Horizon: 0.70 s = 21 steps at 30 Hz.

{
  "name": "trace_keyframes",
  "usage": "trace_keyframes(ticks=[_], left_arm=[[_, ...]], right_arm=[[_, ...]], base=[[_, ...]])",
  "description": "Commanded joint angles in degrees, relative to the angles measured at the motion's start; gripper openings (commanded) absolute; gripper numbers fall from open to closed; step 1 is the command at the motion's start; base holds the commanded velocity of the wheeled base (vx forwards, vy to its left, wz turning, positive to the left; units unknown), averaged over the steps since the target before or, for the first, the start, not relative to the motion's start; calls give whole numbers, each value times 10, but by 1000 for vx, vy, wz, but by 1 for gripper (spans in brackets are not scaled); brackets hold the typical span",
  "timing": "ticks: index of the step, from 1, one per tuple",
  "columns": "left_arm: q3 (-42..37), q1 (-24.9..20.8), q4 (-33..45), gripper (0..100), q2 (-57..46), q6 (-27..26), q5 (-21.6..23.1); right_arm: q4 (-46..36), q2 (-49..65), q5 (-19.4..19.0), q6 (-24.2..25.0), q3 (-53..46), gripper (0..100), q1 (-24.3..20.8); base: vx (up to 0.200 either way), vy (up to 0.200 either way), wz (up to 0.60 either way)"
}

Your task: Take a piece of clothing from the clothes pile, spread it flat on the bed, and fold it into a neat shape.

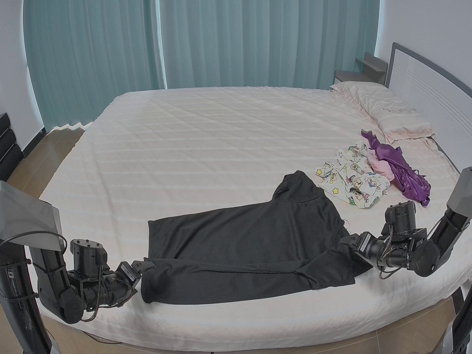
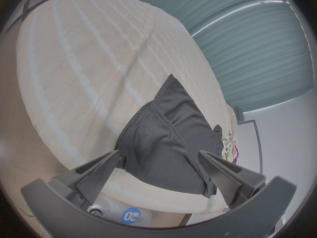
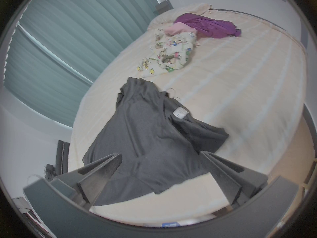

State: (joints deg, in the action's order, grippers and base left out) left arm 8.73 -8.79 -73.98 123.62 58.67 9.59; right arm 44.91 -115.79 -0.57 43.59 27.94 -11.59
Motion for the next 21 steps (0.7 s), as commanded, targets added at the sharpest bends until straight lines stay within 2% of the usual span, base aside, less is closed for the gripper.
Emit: trace_keyframes(ticks=[1, 6, 16, 17, 21], left_arm=[[0, 0, 0, 100, -1, 0, 0], [0, 0, 0, 100, 0, 0, 0], [0, 0, 0, 100, 0, 0, 0], [0, 0, 0, 100, 0, 0, 0], [0, 0, 0, 100, 0, 0, 0]], right_arm=[[51, -103, -41, -44, 46, 100, 38], [53, -142, -64, -56, 72, 100, 38], [54, -168, -65, -54, 103, 100, 34], [52, -178, -65, -54, 119, 0, 34], [52, -204, -60, -53, 142, 0, 39]], base=[[0, 0, 0], [0, 0, 0], [0, 0, 0], [0, 0, 0], [0, 0, 0]])
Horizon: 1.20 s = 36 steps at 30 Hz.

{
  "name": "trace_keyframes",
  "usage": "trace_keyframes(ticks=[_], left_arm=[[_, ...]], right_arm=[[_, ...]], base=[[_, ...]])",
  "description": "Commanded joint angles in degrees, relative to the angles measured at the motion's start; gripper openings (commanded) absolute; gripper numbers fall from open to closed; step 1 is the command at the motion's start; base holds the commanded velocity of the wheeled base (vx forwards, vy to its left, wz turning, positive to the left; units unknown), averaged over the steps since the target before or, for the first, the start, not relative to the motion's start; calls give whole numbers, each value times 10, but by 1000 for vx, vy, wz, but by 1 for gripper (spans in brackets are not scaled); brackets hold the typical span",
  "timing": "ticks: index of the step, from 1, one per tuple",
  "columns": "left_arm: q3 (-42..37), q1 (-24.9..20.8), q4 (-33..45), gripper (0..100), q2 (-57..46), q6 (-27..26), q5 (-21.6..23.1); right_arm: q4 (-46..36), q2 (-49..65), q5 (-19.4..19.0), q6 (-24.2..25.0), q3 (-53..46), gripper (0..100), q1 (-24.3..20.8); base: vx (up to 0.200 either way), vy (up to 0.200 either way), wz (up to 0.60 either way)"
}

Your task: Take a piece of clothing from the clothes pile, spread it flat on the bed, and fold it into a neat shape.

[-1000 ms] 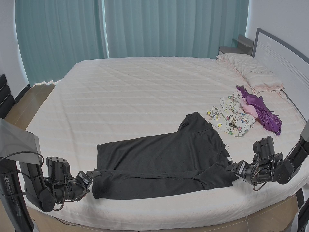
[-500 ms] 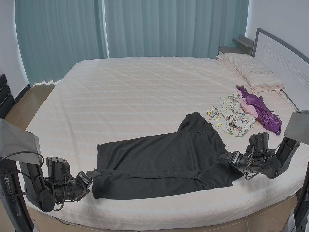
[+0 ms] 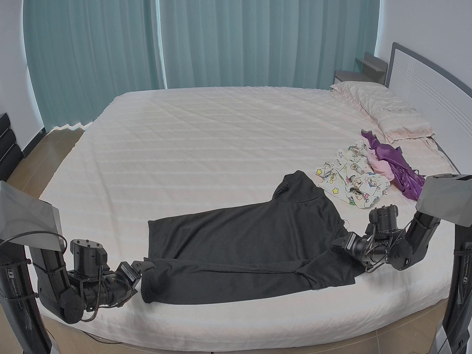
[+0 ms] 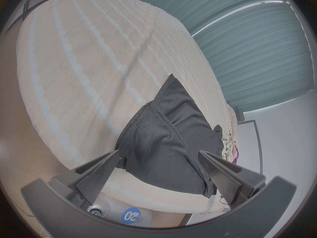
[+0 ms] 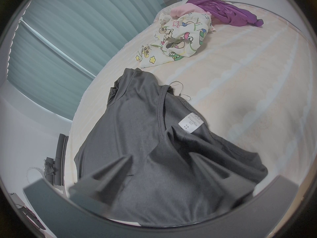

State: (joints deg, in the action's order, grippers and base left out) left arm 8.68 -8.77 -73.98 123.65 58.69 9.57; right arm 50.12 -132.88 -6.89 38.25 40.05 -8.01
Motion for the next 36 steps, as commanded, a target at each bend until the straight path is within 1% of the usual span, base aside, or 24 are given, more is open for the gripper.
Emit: trace_keyframes(ticks=[1, 6, 9, 12, 16, 22, 23, 29, 33, 36], left_arm=[[0, 0, 0, 100, 0, 0, 0], [0, 0, 0, 100, 0, 0, -1], [0, 0, 0, 100, 0, 0, -1], [0, 0, 0, 100, 1, 0, -7], [1, -1, 0, 100, 5, 0, -11], [1, -2, 0, 100, 5, 0, -11], [1, -2, 0, 100, 5, 0, -11], [2, -1, 0, 100, 5, 1, -12], [2, -1, 0, 100, 5, 1, -16], [3, -3, 0, 100, 7, 1, -31]], right_arm=[[1, -38, 4, 1, 25, 0, 7], [2, -37, 2, 3, 28, 0, 26], [9, -34, 2, 29, 28, 0, 35], [38, -38, -1, 56, 28, 0, 43], [59, -43, -1, 63, 26, 0, 45], [60, -45, -2, 61, 21, 0, 44], [60, -45, -2, 63, 22, 100, 44], [70, -38, -2, 65, 18, 100, 45], [125, -19, -1, 74, -14, 100, 48], [142, -10, -1, 75, -28, 100, 51]], base=[[0, 0, 0], [0, 0, 0], [0, 0, 0], [0, 0, 0], [0, 0, 0], [0, 0, 0], [0, 0, 0], [0, 0, 0], [0, 0, 0], [0, 0, 0]])
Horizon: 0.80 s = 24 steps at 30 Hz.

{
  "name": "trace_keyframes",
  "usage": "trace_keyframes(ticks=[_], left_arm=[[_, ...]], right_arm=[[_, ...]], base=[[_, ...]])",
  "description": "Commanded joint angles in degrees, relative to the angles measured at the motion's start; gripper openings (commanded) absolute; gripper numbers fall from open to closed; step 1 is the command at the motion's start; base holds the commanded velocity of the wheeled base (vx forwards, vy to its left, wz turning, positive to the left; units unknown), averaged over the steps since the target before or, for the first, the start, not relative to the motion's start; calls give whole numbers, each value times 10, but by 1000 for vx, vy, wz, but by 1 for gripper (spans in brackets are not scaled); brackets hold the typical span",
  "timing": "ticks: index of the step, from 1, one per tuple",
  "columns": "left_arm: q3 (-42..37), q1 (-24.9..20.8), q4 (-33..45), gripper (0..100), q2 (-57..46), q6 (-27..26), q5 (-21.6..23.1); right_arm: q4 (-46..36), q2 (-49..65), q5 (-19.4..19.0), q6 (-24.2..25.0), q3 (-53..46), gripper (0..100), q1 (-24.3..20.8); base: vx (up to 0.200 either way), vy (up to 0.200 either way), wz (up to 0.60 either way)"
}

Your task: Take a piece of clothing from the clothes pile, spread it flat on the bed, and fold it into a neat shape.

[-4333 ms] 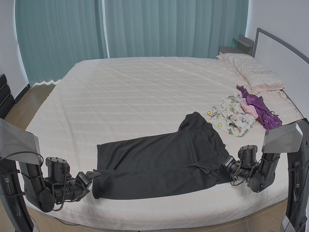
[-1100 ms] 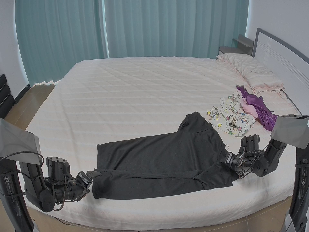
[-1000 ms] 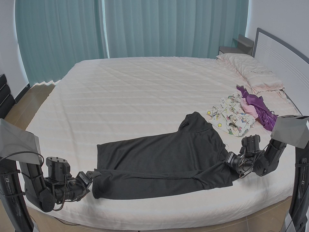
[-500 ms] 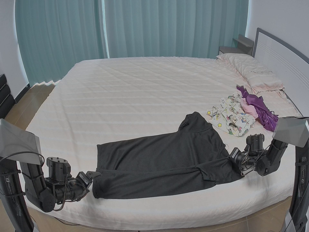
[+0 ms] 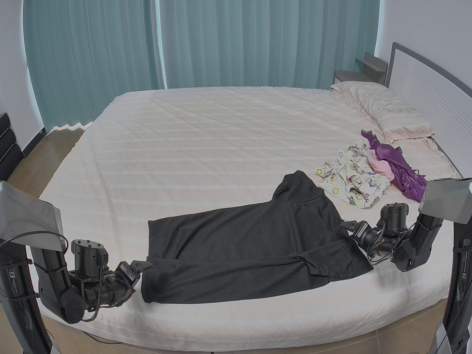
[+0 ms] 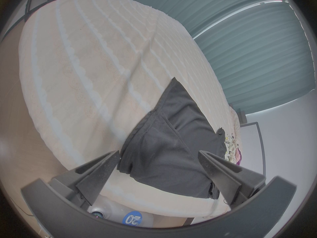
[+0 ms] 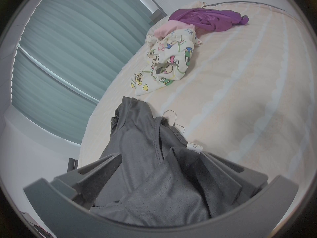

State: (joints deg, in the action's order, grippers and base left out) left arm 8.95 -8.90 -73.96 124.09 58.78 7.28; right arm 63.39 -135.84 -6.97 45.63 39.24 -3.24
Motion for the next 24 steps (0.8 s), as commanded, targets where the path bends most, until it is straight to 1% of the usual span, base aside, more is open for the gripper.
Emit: trace_keyframes(ticks=[1, 8, 11, 22, 24], left_arm=[[0, -5, -1, 100, 5, 0, -13], [2, -9, -1, 100, 5, 1, -15], [3, -8, -1, 100, 4, 2, -14], [4, -8, -1, 100, 5, 1, -14], [3, -8, -1, 100, 5, 0, -14]], right_arm=[[15, 26, 0, 2, -29, 100, 4], [16, 49, 0, 7, -61, 100, 4], [16, 51, 1, 24, -60, 100, 4], [48, 41, 4, 25, -72, 100, 2], [48, 41, 4, 25, -72, 100, 0]], base=[[0, 0, 0], [0, 0, 0], [0, 0, 0], [200, 0, 0], [0, 0, 0]])
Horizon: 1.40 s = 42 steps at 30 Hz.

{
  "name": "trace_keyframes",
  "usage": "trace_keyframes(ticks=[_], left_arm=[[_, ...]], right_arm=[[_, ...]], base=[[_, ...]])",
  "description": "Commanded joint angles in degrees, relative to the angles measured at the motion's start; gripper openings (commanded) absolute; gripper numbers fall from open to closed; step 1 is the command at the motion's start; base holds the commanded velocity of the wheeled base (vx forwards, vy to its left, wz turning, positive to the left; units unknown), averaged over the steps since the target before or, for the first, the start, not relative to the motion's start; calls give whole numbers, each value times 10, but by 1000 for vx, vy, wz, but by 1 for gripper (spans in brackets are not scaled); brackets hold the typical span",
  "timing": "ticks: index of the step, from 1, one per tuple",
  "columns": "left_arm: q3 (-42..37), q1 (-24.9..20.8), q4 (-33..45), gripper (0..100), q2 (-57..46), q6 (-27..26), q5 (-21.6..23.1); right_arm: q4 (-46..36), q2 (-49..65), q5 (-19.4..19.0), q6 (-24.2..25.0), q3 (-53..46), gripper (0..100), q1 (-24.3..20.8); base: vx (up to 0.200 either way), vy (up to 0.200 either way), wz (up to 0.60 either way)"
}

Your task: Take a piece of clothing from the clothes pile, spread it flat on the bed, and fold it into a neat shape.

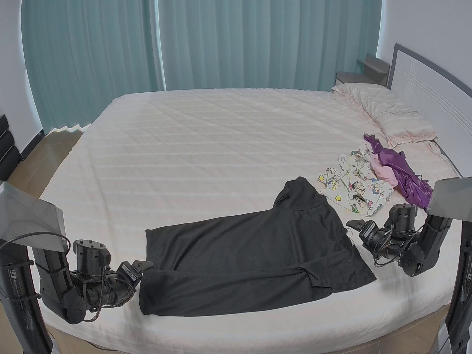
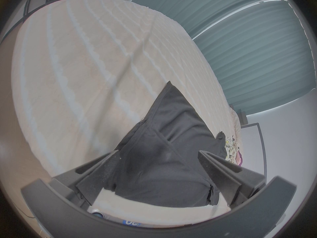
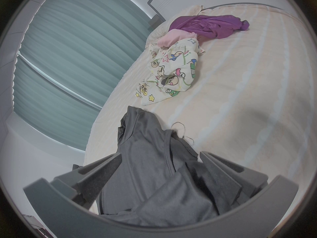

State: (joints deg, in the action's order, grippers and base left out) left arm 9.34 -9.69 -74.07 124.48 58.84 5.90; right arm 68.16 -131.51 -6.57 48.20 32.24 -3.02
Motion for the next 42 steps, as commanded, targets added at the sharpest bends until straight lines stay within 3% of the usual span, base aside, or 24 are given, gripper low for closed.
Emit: trace_keyframes(ticks=[1, 5, 8, 11, 23, 27, 33, 34, 42], left_arm=[[-2, 0, 0, 100, 1, -3, 0], [-27, 2, 1, 100, 2, -46, 3], [-61, 3, 0, 100, 31, -129, 0], [-78, 3, -16, 100, 50, -176, 1], [-93, -52, -44, 100, 86, -195, -48], [-93, -81, -49, 100, 112, -194, -95], [-93, -84, -48, 100, 110, -188, -98], [-93, -85, -48, 0, 110, -185, -99], [-93, -86, -29, 0, 109, -172, -121]], right_arm=[[0, -3, 0, 0, -3, 100, -2], [0, -3, 0, -1, -3, 100, -2], [0, -4, 0, -1, -3, 100, -2], [0, -4, 0, -2, -3, 100, -3], [0, -4, 0, -2, -3, 100, -4], [0, -3, 0, -2, -3, 100, -4], [0, -4, 0, -2, -3, 100, -4], [0, -4, 0, -2, -3, 100, -4], [0, -4, 0, -2, -3, 100, -2]], base=[[0, 0, 0], [0, 0, 0], [0, 0, 0], [0, 0, 0], [0, 0, 0], [0, 0, 0], [0, 0, 0], [0, 0, 0], [0, 0, 0]])
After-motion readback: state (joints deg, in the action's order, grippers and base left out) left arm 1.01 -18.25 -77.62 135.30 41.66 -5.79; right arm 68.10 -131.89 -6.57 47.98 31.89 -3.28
